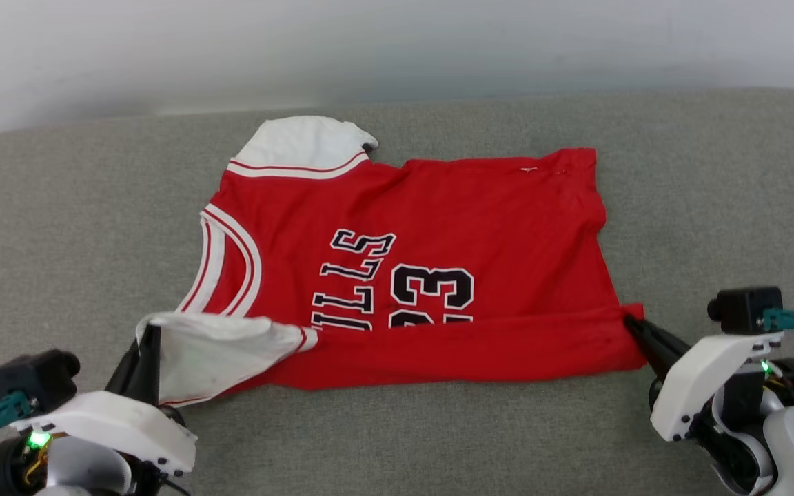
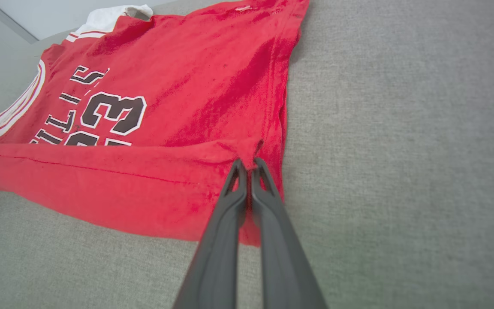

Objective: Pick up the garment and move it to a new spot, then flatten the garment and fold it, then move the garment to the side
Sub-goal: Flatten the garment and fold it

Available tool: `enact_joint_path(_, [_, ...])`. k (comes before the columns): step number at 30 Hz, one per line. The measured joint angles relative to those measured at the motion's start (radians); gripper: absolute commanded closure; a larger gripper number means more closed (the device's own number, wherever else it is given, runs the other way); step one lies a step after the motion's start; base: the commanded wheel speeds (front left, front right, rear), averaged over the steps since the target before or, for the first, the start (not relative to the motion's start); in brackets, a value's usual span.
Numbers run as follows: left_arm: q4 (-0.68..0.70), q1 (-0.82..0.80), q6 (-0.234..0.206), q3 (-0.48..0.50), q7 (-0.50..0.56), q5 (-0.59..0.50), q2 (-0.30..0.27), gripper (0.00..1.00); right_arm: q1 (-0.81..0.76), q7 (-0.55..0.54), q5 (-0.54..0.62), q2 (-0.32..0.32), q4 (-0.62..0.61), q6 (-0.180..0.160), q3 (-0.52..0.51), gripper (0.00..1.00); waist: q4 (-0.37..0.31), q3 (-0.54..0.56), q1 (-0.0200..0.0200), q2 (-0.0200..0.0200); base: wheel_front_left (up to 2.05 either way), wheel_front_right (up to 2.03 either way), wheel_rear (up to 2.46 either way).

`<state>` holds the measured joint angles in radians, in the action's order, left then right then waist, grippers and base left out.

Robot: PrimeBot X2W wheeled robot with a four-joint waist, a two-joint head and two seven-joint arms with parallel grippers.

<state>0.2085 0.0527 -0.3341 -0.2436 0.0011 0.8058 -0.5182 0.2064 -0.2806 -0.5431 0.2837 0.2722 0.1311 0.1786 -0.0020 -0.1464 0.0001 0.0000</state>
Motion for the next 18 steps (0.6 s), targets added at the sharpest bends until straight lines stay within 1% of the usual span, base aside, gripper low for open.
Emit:
enact_joint_path(5, [-0.104,-0.153,0.053,-0.013,-0.005,-0.007,0.008,1.0,0.081,-0.047,0.034,-0.027,-0.015,0.0,-0.012,1.0,-0.009,-0.078,0.0001,0.0,0.0,0.0,0.0])
enact_joint_path(9, [-0.198,-0.248,0.09,-0.034,0.001,-0.003,0.029,1.0,0.133,-0.054,0.041,-0.036,0.005,0.0,-0.001,1.0,-0.013,-0.136,0.0002,0.0,0.0,0.0,0.0])
enact_joint_path(13, [-0.299,-0.301,0.119,-0.044,0.014,0.018,0.051,1.0,0.166,-0.047,0.04,-0.038,0.041,0.0,0.018,1.0,-0.016,-0.174,0.0002,0.0,0.0,0.0,0.0])
enact_joint_path(16, [-0.368,-0.324,0.144,-0.051,0.026,0.04,0.064,1.0,0.18,-0.033,0.041,-0.035,0.068,0.0,0.042,1.0,-0.022,-0.182,0.0001,0.0,0.0,0.0,0.0])
enact_joint_path(17, [-0.388,-0.33,0.152,-0.052,0.027,0.045,0.069,0.85,0.184,-0.024,0.04,-0.034,0.079,0.0,0.05,1.0,-0.024,-0.182,0.0002,0.0,0.0,0.0,0.0])
enact_joint_path(18, [-0.407,-0.337,0.158,-0.055,0.031,0.049,0.075,0.38,0.186,-0.018,0.035,-0.033,0.091,0.0,0.057,0.84,-0.025,-0.181,0.0002,0.0,0.0,0.0,0.0])
